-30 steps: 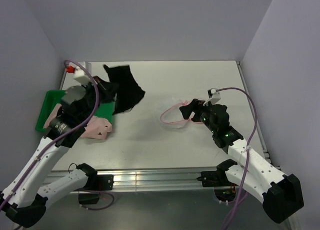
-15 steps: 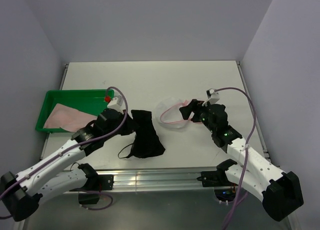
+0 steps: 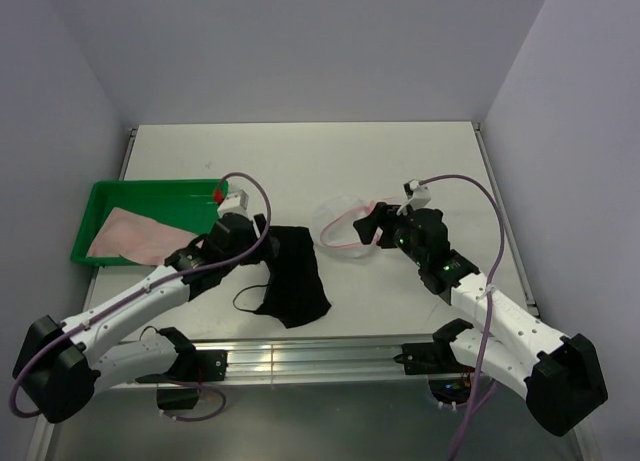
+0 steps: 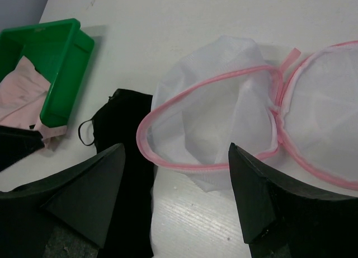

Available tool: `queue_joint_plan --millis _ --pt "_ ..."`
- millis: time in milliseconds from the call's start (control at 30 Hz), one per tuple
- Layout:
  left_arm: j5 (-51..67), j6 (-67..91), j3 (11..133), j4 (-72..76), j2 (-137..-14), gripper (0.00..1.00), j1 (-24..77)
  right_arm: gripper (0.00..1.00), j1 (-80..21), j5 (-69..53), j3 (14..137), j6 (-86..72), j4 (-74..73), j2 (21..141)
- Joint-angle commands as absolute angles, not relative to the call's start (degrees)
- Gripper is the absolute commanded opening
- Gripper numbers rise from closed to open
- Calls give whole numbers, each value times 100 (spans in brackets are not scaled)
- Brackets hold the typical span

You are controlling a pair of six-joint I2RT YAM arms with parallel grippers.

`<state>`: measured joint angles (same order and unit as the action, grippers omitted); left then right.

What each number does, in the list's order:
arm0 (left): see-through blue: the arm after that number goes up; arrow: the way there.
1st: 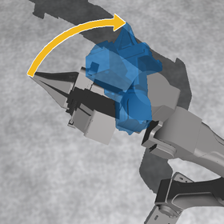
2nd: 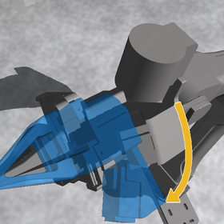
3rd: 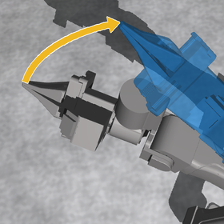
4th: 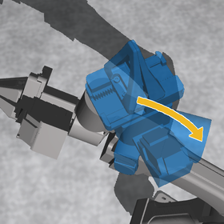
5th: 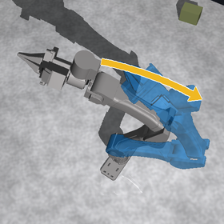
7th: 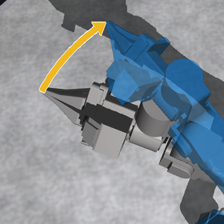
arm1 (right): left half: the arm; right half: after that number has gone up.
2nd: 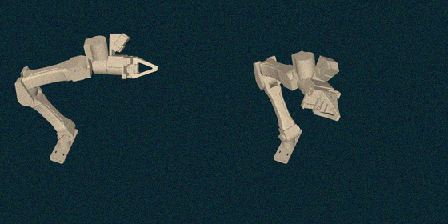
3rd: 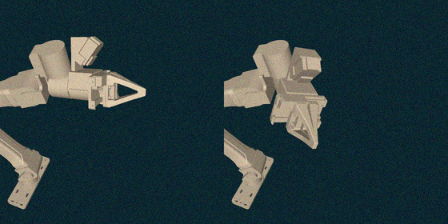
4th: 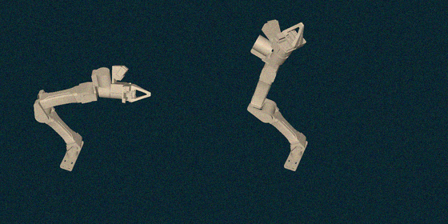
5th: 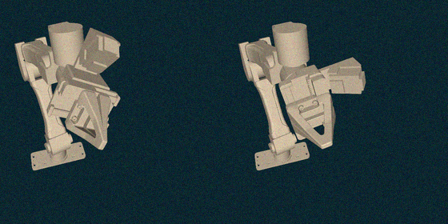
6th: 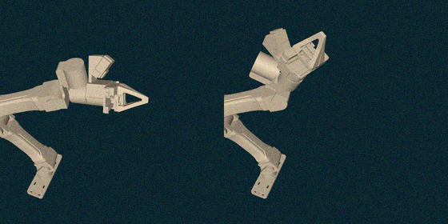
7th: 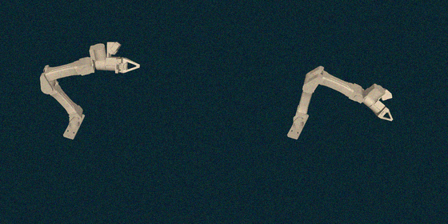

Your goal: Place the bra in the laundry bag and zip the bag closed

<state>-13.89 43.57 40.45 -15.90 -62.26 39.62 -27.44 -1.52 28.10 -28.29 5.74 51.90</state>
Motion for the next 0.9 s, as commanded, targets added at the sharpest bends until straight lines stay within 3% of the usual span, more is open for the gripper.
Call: queue_joint_plan --millis 0,233,567,867 --pt "-1714 4675 3526 -1652 -5741 70 4306 81 -2830 -105 3094 -2707 694 5212" --pt "-1178 5300 2497 -767 -5616 67 4526 79 -2926 -44 3120 -2689 685 5291" --pt "-1502 5185 2681 -62 -6828 65 4526 74 -3067 122 3146 -2637 738 5440" --pt "-1486 5247 2575 720 -7320 52 4535 73 -3182 53 3225 -2628 712 5607"
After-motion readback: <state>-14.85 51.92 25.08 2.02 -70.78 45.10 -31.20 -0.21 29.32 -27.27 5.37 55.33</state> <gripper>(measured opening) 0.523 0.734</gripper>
